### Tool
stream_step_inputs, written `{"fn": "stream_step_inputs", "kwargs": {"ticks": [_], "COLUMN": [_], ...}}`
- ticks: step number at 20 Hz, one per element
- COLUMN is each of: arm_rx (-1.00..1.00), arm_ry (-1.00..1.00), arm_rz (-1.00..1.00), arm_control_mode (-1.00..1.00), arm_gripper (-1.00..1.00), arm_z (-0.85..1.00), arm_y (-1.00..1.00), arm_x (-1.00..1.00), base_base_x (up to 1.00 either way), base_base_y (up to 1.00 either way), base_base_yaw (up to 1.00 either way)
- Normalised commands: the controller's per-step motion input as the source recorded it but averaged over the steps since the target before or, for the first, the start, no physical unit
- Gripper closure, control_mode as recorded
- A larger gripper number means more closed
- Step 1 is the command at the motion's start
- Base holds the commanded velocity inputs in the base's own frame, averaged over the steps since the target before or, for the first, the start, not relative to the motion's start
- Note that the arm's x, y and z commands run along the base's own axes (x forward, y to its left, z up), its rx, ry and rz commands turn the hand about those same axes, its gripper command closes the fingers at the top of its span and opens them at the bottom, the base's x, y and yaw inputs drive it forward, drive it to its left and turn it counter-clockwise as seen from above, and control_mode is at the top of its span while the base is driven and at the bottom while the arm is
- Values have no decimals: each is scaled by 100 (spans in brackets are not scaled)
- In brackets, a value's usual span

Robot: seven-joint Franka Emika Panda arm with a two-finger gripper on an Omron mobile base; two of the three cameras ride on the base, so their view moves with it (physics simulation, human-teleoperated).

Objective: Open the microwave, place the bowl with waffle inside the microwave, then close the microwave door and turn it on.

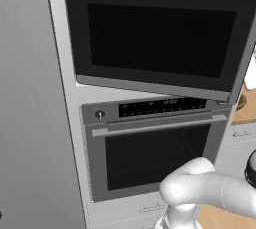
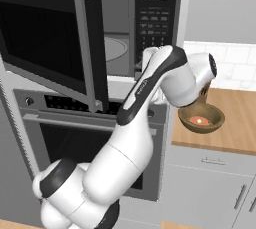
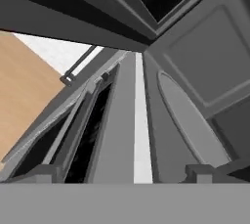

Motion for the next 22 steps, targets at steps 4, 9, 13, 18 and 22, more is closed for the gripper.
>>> {"fn": "stream_step_inputs", "kwargs": {"ticks": [4,9,13,18,22], "arm_rx": [0,0,0,0,-2], "arm_ry": [-14,-18,-27,-32,-36], "arm_rz": [44,48,46,42,39], "arm_control_mode": [-100,-100,-100,-100,-100], "arm_gripper": [-100,-100,-100,-100,-100], "arm_z": [0,14,28,35,20], "arm_y": [46,60,48,42,40], "arm_x": [6,-21,-63,-76,-84], "base_base_x": [0,0,0,0,0], "base_base_y": [0,0,0,0,0], "base_base_yaw": [0,0,0,0,0]}}
